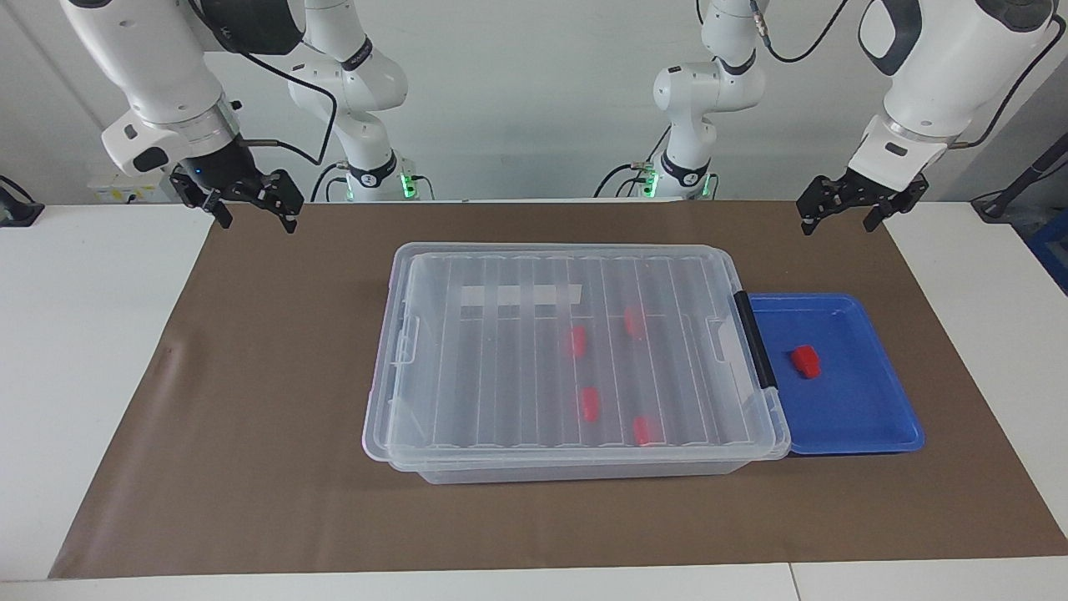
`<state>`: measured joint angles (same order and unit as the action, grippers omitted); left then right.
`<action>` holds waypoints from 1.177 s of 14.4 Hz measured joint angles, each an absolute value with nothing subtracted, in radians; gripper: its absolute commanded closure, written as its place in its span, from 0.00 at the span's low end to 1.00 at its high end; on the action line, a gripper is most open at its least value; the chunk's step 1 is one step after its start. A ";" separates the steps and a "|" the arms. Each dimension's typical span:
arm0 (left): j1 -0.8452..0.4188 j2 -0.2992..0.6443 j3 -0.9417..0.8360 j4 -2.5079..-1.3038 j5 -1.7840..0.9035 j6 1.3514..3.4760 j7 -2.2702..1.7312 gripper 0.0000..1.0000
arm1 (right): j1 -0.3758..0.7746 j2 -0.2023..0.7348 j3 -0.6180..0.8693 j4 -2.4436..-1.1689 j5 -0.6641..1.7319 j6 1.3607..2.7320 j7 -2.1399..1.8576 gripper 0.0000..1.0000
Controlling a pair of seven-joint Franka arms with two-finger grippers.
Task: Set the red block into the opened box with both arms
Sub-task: 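Slide the clear lid away from the blue tray with the right gripper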
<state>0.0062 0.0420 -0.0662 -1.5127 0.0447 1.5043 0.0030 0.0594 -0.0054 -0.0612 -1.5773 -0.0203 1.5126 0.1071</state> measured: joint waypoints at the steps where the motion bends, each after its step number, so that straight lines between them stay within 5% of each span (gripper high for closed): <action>1: 0.006 0.042 -0.066 -1.513 0.037 1.516 -0.007 0.00 | 0.060 -0.005 -0.061 -1.577 -0.020 1.513 0.107 0.00; 4: 0.006 0.042 -0.067 -1.516 0.019 1.543 -0.047 0.00 | 0.060 -0.003 -0.060 -1.580 -0.017 1.553 0.107 0.00; 11: 0.006 0.042 -0.067 -1.521 0.017 1.547 -0.054 0.00 | 0.205 0.101 -0.051 -1.712 0.006 1.950 0.215 0.00; 17: 0.006 0.041 -0.068 -1.526 0.016 1.550 -0.057 0.00 | 0.252 0.214 -0.053 -1.714 0.014 2.041 0.223 0.00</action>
<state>0.0058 0.0408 -0.0675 -1.5255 0.0164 1.5496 -0.0575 0.2523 0.2142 -0.0528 -1.7141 0.0138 2.0410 0.2230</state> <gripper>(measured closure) 0.000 0.000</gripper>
